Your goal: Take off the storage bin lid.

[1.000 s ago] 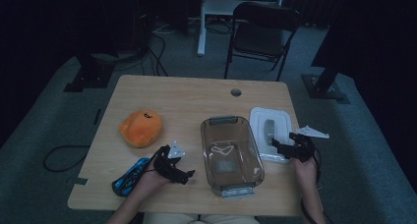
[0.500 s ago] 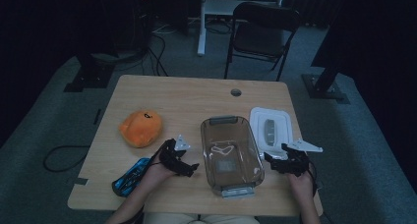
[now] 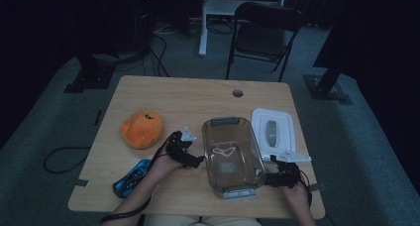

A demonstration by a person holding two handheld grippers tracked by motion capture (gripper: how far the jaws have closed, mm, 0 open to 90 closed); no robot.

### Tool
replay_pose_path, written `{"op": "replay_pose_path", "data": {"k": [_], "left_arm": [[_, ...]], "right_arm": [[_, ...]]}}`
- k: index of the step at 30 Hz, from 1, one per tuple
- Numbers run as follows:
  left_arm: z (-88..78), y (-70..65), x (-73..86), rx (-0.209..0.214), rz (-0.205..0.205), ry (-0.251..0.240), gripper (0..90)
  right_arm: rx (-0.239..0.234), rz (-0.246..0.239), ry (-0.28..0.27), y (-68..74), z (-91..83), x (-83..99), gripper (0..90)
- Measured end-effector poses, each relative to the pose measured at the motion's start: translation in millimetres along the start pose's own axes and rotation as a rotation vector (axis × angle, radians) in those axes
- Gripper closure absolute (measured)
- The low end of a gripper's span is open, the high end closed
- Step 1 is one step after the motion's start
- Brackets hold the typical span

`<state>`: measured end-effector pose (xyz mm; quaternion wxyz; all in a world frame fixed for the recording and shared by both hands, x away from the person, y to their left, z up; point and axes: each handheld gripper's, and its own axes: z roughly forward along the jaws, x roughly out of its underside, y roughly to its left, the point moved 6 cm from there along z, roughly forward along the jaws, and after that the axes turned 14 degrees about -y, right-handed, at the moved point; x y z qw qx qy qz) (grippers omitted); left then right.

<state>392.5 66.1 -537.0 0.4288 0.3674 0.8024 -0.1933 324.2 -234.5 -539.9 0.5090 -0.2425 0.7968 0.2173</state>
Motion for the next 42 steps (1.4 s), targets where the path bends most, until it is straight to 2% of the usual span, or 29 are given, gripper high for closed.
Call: {"op": "replay_pose_path", "data": {"k": [4,9,13,15,18,19,29,33,37,42], "left_arm": [[3.4,2.9,-3.3,-0.011,0.021,0.012,3.7],[4.6,7.5,-4.4,-0.020,0.025,0.022,3.8],[4.2,12.7,-6.0,-0.039,0.037,0.028,3.8],[4.4,15.4,-6.0,-0.042,0.035,0.029,3.8],[4.6,18.1,-6.1,-0.047,0.029,0.031,3.8],[4.3,21.3,-7.0,-0.051,0.029,0.025,3.8],[2.1,32.7,-7.1,-0.069,0.018,0.029,3.7],[-2.7,36.8,-7.5,-0.088,0.011,0.028,3.7],[-9.6,37.3,-9.6,-0.090,0.006,0.019,3.7],[-28.1,40.5,-13.8,-0.100,0.015,0.004,3.7]], "right_arm": [[-0.031,0.006,0.007,4.2,2.2,0.7,13.7],[-0.071,0.020,0.013,11.4,5.4,4.4,13.7],[-0.088,0.012,0.031,15.6,8.5,6.5,13.7],[-0.111,-0.002,0.048,22.1,12.6,7.7,13.7],[-0.119,-0.009,0.049,26.3,14.2,7.3,13.7],[-0.135,-0.013,0.049,32.8,16.4,7.2,13.7],[-0.158,-0.034,0.040,45.3,23.6,7.5,13.6],[-0.170,-0.062,0.062,51.2,28.2,11.2,13.1],[-0.168,-0.057,0.065,50.3,28.0,12.9,13.1],[-0.149,-0.078,0.075,44.6,21.9,18.0,13.1]]}}
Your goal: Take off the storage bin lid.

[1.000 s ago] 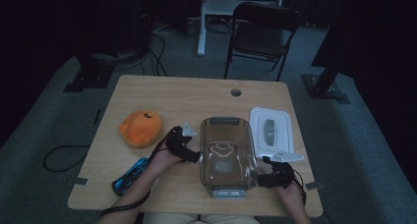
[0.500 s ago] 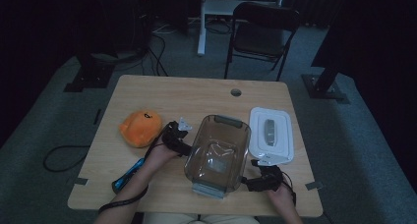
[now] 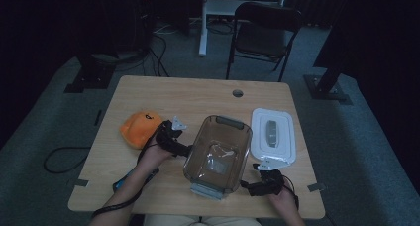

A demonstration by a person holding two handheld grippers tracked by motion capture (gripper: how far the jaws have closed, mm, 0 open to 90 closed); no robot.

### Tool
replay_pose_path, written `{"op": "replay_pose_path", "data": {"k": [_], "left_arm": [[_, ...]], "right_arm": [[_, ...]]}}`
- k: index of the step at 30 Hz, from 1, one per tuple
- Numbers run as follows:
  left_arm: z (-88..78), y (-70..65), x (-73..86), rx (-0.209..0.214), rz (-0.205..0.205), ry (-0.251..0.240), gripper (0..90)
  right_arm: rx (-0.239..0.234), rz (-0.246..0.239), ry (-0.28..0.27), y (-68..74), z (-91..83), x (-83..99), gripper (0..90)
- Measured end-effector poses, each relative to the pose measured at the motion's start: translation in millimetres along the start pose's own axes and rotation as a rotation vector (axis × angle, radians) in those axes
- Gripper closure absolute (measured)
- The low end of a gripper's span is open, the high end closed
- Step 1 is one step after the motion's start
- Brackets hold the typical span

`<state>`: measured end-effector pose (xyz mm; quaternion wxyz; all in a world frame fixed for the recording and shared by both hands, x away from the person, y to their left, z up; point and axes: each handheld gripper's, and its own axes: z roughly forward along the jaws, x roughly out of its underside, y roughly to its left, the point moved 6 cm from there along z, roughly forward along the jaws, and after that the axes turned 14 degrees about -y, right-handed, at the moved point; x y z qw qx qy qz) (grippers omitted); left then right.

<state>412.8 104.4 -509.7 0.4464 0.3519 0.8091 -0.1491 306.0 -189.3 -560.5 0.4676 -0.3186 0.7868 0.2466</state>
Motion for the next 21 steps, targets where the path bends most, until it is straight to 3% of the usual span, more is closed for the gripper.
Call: {"op": "replay_pose_path", "data": {"k": [17,21], "left_arm": [[-54.1,33.9,-3.2,-0.087,-0.005,-0.076,3.8],[-64.5,41.8,-2.2,-0.083,-0.002,-0.080,3.7]], "right_arm": [[0.059,-0.048,0.039,-10.0,-18.2,15.6,13.1],[0.059,-0.040,0.046,-11.1,-20.1,17.3,13.3]]}}
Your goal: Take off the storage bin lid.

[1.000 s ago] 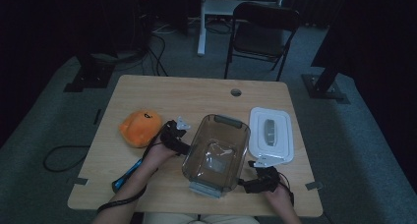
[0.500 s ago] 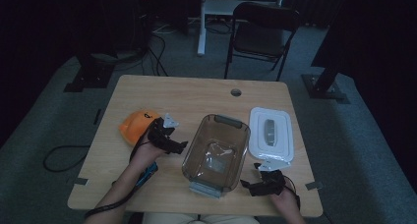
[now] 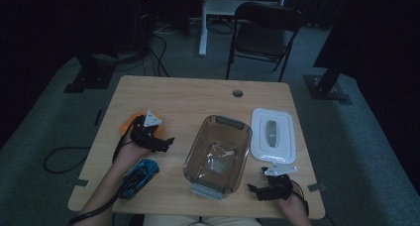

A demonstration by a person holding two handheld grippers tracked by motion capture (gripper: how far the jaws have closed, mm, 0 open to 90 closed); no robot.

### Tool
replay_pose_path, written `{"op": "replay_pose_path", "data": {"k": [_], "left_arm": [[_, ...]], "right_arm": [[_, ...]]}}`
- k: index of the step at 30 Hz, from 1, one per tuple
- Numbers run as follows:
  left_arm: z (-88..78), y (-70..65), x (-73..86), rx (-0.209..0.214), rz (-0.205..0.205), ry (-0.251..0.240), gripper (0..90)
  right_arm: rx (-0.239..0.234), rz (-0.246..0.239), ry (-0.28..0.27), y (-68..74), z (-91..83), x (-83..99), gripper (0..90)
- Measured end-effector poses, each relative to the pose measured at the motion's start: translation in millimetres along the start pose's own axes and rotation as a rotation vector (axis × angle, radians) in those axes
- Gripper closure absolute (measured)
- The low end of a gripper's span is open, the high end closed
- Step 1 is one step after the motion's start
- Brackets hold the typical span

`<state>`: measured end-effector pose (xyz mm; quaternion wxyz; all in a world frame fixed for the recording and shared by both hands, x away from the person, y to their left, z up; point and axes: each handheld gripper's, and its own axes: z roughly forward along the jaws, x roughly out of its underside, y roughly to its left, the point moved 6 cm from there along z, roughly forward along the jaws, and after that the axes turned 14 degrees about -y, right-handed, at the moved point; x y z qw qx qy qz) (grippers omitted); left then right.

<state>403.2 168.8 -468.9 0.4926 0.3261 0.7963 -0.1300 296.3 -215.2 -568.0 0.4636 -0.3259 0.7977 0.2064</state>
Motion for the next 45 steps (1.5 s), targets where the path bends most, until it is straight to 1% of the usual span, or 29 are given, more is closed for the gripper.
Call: {"op": "replay_pose_path", "data": {"k": [2,5,6,7,8,9,10,11,12,13,15,17,20,22,23,25,26,27,28,30,31,33,34,37,39,41,42,43,45], "left_arm": [[-4.5,5.8,1.3,-0.003,0.005,-0.001,3.7],[-11.7,18.0,4.1,0.000,-0.013,-0.016,3.7],[-11.7,18.0,4.1,0.000,-0.013,-0.016,3.7],[-16.5,29.1,7.0,-0.018,-0.025,-0.029,3.7],[-16.5,29.1,7.0,-0.018,-0.025,-0.029,3.7],[-18.8,34.3,8.7,-0.025,-0.037,-0.035,3.7],[-23.0,43.6,12.7,-0.034,-0.047,-0.043,3.7],[-24.6,48.1,14.9,-0.044,-0.052,-0.047,3.7],[-24.6,48.1,14.9,-0.044,-0.052,-0.047,3.7],[-26.8,54.9,19.3,-0.053,-0.059,-0.049,3.6],[-28.1,59.9,23.7,-0.075,-0.050,-0.046,3.6],[-29.2,63.4,27.4,-0.061,-0.062,-0.046,3.6],[-28.4,71.2,33.1,-0.058,-0.073,-0.033,3.1],[-27.2,76.6,36.5,-0.058,-0.090,-0.023,3.1],[-27.2,76.6,36.5,-0.058,-0.090,-0.023,3.1],[-22.5,83.7,42.9,-0.062,-0.107,0.002,3.1],[-22.5,83.7,42.9,-0.062,-0.107,0.002,3.1],[-16.9,87.0,49.1,-0.043,-0.136,0.029,3.1],[-14.0,88.5,52.3,-0.040,-0.145,0.042,3.1],[-11.4,89.8,54.8,-0.044,-0.148,0.041,3.1],[-6.2,91.7,60.4,-0.056,-0.167,0.057,3.0],[-6.2,91.7,60.4,-0.056,-0.167,0.057,1.8],[-1.8,93.0,66.5,-0.050,-0.187,0.066,1.8],[-0.9,96.3,70.2,-0.047,-0.217,0.050,1.1],[0.1,97.9,73.2,-0.062,-0.232,0.059,1.4],[-1.2,96.7,73.1,-0.083,-0.217,0.074,7.0],[-1.8,94.5,72.5,-0.082,-0.202,0.076,16.2],[-2.2,92.4,72.2,-0.086,-0.190,0.088,20.5],[-4.8,89.4,69.7,-0.095,-0.179,0.091,38.4]], "right_arm": [[0.010,-0.010,0.004,-0.1,-0.4,0.7,13.2],[0.014,-0.019,0.009,-0.1,-0.7,1.3,13.1],[0.014,-0.017,0.009,-0.1,-0.7,1.3,13.1],[0.014,-0.018,0.009,-0.1,-0.7,1.3,13.0],[0.014,-0.018,0.009,-0.1,-0.7,1.3,13.0],[0.013,-0.021,0.010,0.3,-0.8,1.4,12.9],[0.013,-0.020,0.010,0.2,-0.8,1.4,12.9],[0.014,-0.019,0.009,0.3,-0.8,1.4,12.9],[0.014,-0.019,0.009,0.3,-0.8,1.4,12.9],[0.016,-0.019,0.009,0.3,-0.8,1.5,12.8],[0.016,-0.018,0.010,0.3,-0.9,1.5,12.8],[0.015,-0.018,0.010,0.2,-0.9,1.5,12.8],[0.015,-0.018,0.010,0.2,-0.9,1.5,12.8],[0.015,-0.017,0.009,0.2,-0.9,1.5,12.8],[0.015,-0.017,0.009,0.2,-0.9,1.5,12.8],[0.015,-0.018,0.010,0.2,-0.9,1.5,12.8],[0.015,-0.018,0.010,0.2,-0.9,1.5,12.8],[0.015,-0.017,0.010,0.2,-0.9,1.5,12.8],[0.015,-0.018,0.010,0.2,-0.9,1.5,12.8],[0.015,-0.018,0.010,0.2,-0.9,1.5,12.8],[0.015,-0.018,0.009,0.3,-0.9,1.5,12.8],[0.015,-0.017,0.009,0.3,-0.9,1.5,12.8],[0.015,-0.017,0.009,0.3,-0.9,1.5,12.8],[0.015,-0.018,0.009,0.2,-0.8,1.5,12.8],[0.015,-0.018,0.009,0.3,-0.8,1.5,12.8],[0.016,-0.018,0.009,0.3,-0.8,1.5,12.8],[0.016,-0.018,0.009,0.3,-0.8,1.5,12.8],[0.016,-0.018,0.009,0.3,-0.8,1.5,12.8],[0.016,-0.018,0.009,0.3,-0.8,1.5,12.8]]}}
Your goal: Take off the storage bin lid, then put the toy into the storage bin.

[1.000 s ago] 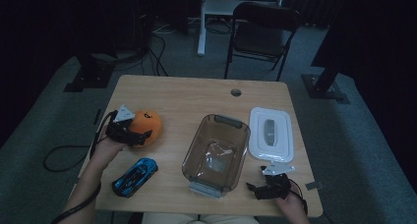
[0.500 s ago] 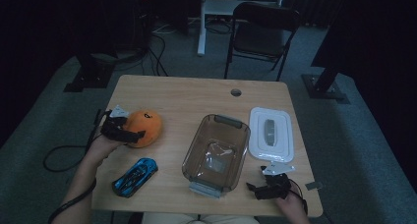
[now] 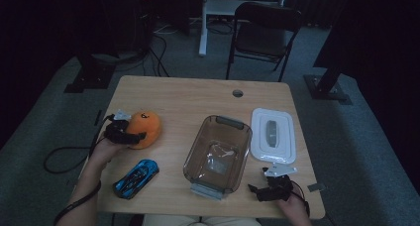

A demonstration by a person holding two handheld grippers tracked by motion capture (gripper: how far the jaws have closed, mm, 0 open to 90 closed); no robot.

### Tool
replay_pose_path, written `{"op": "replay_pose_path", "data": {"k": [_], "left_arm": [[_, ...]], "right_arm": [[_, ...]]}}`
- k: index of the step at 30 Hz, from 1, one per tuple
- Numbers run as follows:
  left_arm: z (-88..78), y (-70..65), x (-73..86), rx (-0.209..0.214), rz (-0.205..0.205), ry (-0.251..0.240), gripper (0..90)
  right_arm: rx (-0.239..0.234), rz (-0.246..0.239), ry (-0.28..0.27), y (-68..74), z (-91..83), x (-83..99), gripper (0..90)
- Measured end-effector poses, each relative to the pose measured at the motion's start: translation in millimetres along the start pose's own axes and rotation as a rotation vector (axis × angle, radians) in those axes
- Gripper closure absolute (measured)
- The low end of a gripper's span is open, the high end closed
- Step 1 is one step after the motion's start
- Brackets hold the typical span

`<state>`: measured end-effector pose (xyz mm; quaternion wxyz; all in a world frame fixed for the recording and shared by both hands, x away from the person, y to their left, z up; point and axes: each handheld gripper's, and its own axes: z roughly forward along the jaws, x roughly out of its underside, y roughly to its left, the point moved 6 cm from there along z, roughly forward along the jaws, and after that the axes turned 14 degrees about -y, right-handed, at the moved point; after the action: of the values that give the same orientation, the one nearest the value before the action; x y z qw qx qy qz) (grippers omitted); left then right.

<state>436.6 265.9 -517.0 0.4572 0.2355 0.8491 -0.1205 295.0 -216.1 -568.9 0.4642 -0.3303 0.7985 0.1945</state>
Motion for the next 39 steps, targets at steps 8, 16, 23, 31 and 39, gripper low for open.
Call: {"op": "replay_pose_path", "data": {"k": [8,16,23,31,39], "left_arm": [[-7.5,-6.2,-5.7,-0.013,0.031,-0.015,59.5],[-12.9,-8.3,-9.6,-0.003,0.014,-0.044,62.8],[-21.0,-12.2,-18.0,0.008,0.014,-0.065,64.9],[-28.1,-17.7,-31.0,0.020,0.020,-0.078,64.9],[-36.8,-34.2,-48.7,0.022,0.038,-0.077,64.7]], "right_arm": [[0.000,0.000,0.000,0.0,0.0,0.0,12.9],[0.001,0.000,0.000,0.0,0.0,0.0,12.9],[0.002,-0.001,0.000,-0.2,0.0,0.0,12.9],[0.013,0.006,-0.001,-1.1,0.0,0.0,12.9],[0.013,0.006,-0.001,-1.1,0.1,0.0,12.9]]}}
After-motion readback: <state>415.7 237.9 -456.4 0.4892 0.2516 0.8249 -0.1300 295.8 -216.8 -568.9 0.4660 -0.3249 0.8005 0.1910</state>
